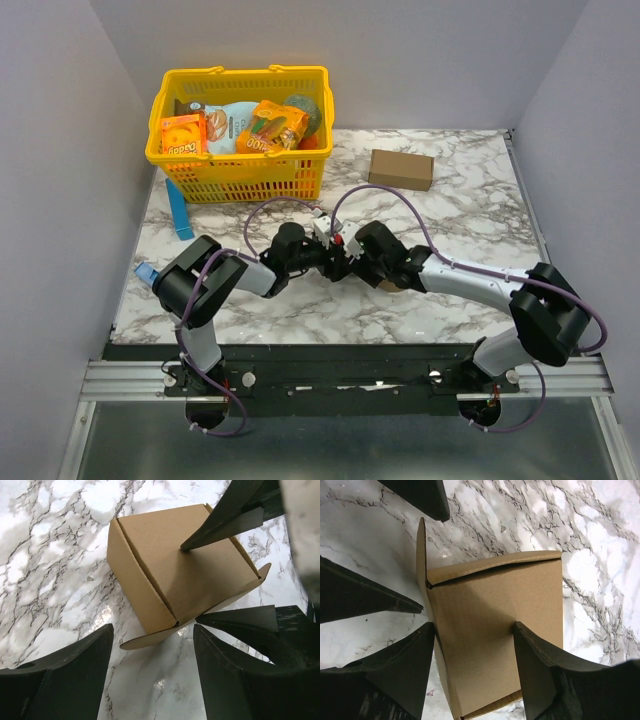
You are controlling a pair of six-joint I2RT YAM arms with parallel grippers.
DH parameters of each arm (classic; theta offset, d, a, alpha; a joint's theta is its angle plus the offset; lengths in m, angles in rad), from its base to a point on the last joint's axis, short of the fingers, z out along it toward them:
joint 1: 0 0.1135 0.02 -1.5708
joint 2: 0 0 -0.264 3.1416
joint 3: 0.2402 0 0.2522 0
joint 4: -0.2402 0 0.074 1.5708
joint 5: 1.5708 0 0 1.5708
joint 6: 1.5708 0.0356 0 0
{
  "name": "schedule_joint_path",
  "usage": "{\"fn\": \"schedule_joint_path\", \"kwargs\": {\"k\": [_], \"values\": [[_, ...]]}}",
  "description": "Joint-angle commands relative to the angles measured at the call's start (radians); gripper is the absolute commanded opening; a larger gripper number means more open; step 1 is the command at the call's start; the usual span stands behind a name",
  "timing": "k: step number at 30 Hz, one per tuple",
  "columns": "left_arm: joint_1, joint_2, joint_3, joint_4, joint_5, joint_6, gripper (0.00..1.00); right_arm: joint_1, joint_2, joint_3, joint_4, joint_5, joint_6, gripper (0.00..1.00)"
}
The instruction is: Fold the paper box
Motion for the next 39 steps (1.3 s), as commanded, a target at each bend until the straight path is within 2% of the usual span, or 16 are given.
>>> {"fn": "schedule_joint_path", "kwargs": {"k": [1,7,15,20,23,25,27,32,35,39], "values": [[-0.004,0.042,0.02,0.029,0.106,0.028,0.64,-0.011,0.0,-0.04,-0.008,-0.14,0.023,0.69],[-0.004,0.042,0.003,0.036,0.158,-0.001,0.43,-0.019,-0.006,-0.04,-0.008,-0.149,0.027,0.69],[-0.005,0.02,-0.029,0.042,0.188,-0.031,0.32,-0.02,-0.034,-0.04,-0.01,-0.163,0.033,0.69],[-0.019,0.016,-0.025,0.029,0.214,-0.048,0.21,-0.02,-0.046,-0.034,-0.01,-0.164,0.042,0.69],[-0.021,0.014,-0.026,0.047,0.242,-0.07,0.07,-0.022,-0.072,-0.031,-0.01,-0.161,0.056,0.74],[-0.022,-0.003,-0.043,0.074,0.248,-0.1,0.04,-0.022,-0.095,-0.025,-0.019,-0.17,0.064,0.92],[-0.022,-0.039,-0.051,0.084,0.241,-0.148,0.0,-0.02,-0.132,-0.008,-0.034,-0.207,0.062,0.99],[-0.021,-0.13,-0.028,0.015,0.205,-0.281,0.0,-0.02,-0.236,0.011,-0.071,-0.216,0.079,1.0],[-0.017,-0.188,-0.003,-0.138,0.158,-0.358,0.0,-0.016,-0.324,-0.003,-0.07,-0.222,0.073,1.0],[0.001,-0.262,0.02,-0.238,0.147,-0.462,0.0,0.007,-0.42,-0.057,-0.033,-0.186,0.043,1.0]]}}
